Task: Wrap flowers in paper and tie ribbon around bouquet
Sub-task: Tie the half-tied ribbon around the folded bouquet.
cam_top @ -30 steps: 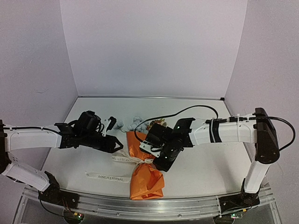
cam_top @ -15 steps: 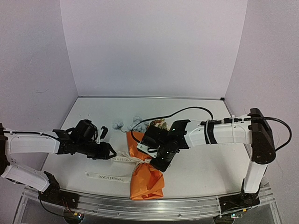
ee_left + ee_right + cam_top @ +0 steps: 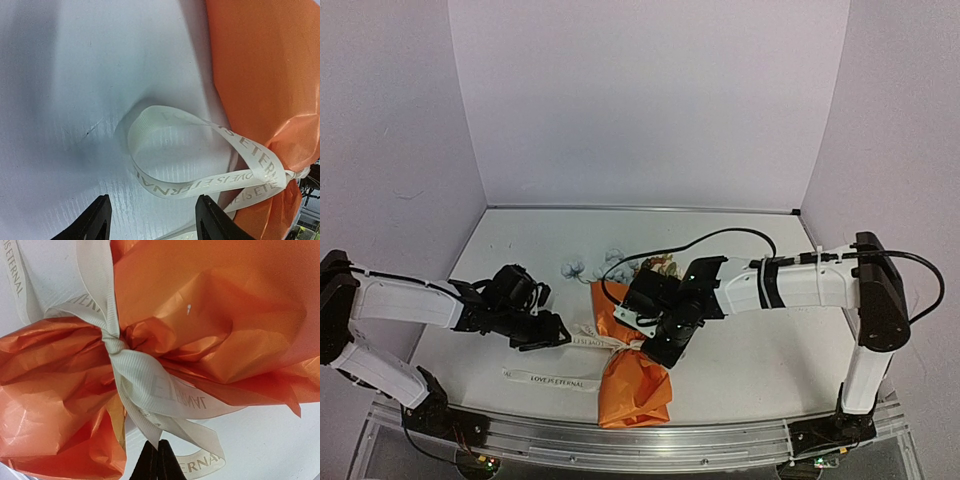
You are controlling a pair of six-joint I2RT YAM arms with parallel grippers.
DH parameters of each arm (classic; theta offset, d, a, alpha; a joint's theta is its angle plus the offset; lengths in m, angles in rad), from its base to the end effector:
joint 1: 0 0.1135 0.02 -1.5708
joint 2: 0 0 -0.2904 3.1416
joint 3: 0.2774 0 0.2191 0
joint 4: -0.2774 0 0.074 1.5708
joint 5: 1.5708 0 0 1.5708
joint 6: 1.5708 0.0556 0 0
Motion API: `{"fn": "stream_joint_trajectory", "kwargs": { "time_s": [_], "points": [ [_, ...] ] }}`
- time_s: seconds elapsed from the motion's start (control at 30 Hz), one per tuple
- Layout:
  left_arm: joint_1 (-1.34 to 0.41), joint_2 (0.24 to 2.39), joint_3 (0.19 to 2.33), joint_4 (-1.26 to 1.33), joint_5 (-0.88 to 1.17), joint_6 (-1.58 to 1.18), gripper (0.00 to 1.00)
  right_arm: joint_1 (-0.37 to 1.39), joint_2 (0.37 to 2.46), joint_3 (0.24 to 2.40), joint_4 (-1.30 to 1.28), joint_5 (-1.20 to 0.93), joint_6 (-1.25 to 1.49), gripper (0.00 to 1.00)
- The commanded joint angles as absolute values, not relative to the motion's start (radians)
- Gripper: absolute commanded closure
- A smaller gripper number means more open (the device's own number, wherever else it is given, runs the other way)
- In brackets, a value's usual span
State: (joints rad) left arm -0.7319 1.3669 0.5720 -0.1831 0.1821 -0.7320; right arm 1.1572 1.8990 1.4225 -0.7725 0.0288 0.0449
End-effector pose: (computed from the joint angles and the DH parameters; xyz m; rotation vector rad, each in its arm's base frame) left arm 0.1595 -0.1569 0.1828 0.0758 2.7238 -0.7409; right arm 0.1499 0.3376 0.2221 -1.4996 2.4251 0.2278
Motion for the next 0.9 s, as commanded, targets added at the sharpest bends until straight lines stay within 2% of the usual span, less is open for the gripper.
{"fn": "stream_joint_trajectory", "kwargs": {
  "time_s": [0.0, 0.2, 0.33, 0.77, 0.87],
  "points": [
    [-0.733, 1.404, 0.634, -0.159, 0.174, -0.711, 0.4, 1.165, 1.875, 1.458, -0.788, 0.033, 0.058, 1.0],
    [-0.733, 1.446, 0.658, -0.134, 0.185, -0.708, 0.39, 1.166, 1.877, 1.461, -0.791, 0.033, 0.064, 1.0],
    [-0.733, 1.476, 0.669, -0.113, 0.208, -0.707, 0.45, 1.166, 1.877, 1.463, -0.796, 0.035, 0.064, 1.0],
    [-0.733, 1.468, 0.674, -0.114, 0.182, -0.713, 0.96, 1.166, 1.864, 1.46, -0.809, 0.044, 0.057, 1.0],
    [-0.733, 1.458, 0.679, -0.118, 0.163, -0.713, 1.0, 1.167, 1.859, 1.459, -0.814, 0.045, 0.053, 1.0]
  ]
}}
